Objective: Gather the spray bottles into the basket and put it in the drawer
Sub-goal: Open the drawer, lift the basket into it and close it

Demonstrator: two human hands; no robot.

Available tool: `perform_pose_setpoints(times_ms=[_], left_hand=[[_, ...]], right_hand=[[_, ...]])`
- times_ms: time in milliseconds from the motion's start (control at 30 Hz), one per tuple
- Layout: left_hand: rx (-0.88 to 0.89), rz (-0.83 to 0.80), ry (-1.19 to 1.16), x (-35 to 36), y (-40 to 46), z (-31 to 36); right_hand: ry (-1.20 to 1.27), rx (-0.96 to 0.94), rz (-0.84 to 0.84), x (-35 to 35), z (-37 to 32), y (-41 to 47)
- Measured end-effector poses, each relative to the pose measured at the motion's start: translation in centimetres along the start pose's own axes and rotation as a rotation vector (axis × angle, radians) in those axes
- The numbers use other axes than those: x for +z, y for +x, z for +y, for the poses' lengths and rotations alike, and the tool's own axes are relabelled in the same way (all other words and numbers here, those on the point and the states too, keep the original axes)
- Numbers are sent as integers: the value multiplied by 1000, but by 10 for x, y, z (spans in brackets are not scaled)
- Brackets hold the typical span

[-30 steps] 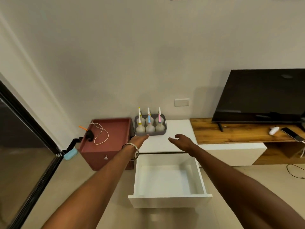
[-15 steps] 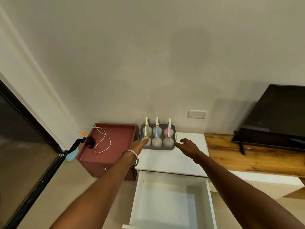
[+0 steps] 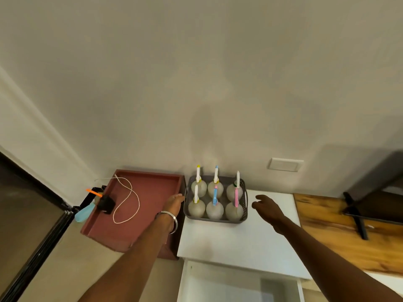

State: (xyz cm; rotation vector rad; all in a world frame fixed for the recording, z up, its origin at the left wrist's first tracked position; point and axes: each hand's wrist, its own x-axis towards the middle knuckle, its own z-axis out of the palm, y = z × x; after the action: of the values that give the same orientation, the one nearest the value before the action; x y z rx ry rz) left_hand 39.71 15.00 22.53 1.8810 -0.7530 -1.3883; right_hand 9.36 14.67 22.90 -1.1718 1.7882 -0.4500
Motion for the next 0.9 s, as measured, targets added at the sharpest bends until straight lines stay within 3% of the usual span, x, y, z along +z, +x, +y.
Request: perform_pose_setpoints(times_ms=[467, 600, 900], left_hand=[[-39, 17, 122, 45, 231, -36], [-18, 84, 247, 57, 271, -59], [75, 162, 283, 82, 331, -109]], right_hand=[[-2, 111, -9, 45, 53, 210], [0, 112, -7, 59, 79, 259], [-48, 133, 14, 98, 124, 328]])
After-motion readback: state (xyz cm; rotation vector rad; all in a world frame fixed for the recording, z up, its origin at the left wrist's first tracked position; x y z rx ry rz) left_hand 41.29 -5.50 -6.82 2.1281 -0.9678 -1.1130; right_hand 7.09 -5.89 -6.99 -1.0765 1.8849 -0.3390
